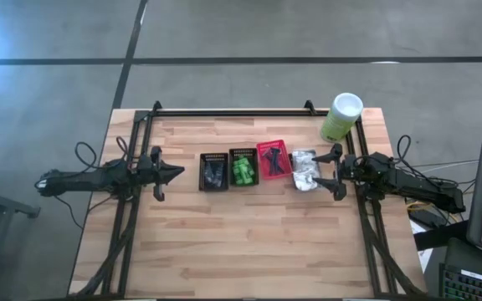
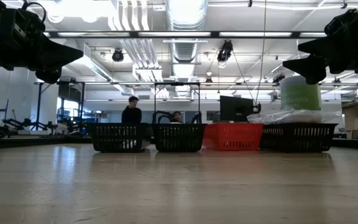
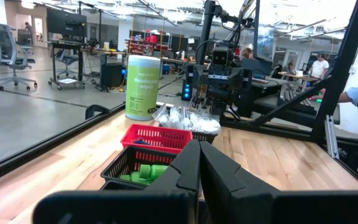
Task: Pick & Place Travel size toiletries
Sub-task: Return to Home Position
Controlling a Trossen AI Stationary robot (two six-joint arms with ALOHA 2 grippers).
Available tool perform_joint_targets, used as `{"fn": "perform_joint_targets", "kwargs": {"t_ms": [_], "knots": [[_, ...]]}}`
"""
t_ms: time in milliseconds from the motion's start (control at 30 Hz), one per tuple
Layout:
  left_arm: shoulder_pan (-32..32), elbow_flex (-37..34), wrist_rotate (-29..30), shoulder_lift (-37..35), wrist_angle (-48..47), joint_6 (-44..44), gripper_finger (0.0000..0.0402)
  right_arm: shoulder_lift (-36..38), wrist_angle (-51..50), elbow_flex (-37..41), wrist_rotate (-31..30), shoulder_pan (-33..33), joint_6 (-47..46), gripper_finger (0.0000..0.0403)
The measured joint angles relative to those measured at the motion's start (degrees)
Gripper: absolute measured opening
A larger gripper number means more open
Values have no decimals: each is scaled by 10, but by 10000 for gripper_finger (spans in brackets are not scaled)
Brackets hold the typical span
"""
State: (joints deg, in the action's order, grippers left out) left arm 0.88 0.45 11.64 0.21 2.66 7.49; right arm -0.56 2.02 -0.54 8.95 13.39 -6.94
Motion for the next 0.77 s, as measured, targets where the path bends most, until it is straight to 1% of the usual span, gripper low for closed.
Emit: {"fn": "perform_joint_targets", "kwargs": {"t_ms": [267, 667, 767], "knots": [[0, 0, 0, 0, 0, 0, 12, 0, 0, 0, 0, 0, -1, 358], [0, 0, 0, 0, 0, 0, 12, 0, 0, 0, 0, 0, 0, 329], [0, 0, 0, 0, 0, 0, 12, 0, 0, 0, 0, 0, 0, 328]]}}
